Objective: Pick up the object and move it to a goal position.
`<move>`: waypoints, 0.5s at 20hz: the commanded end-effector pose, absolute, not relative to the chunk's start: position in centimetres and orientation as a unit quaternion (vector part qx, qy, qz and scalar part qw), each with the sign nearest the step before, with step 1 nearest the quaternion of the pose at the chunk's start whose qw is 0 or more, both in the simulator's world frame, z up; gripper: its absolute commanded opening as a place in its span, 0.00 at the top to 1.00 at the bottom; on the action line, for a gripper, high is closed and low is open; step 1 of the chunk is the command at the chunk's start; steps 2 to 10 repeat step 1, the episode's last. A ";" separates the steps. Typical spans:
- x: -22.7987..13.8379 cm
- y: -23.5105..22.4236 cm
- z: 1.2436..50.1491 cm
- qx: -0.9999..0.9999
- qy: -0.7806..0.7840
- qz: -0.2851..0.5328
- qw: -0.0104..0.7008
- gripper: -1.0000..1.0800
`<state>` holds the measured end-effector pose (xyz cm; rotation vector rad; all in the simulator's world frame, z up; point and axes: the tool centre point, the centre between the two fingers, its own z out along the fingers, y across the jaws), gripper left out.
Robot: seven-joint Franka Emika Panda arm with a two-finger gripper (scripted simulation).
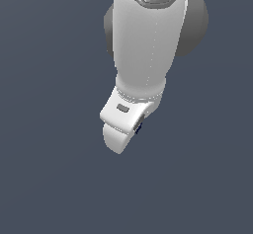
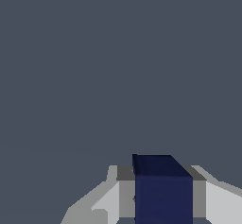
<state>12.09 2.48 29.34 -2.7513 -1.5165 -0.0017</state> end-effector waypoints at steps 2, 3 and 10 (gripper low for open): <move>12.1 2.5 29.3 -0.876 -0.483 0.000 0.000 1.00; 12.1 2.5 29.3 -0.876 -0.483 0.000 0.000 1.00; 12.1 2.5 29.3 -0.876 -0.483 0.000 0.000 1.00</move>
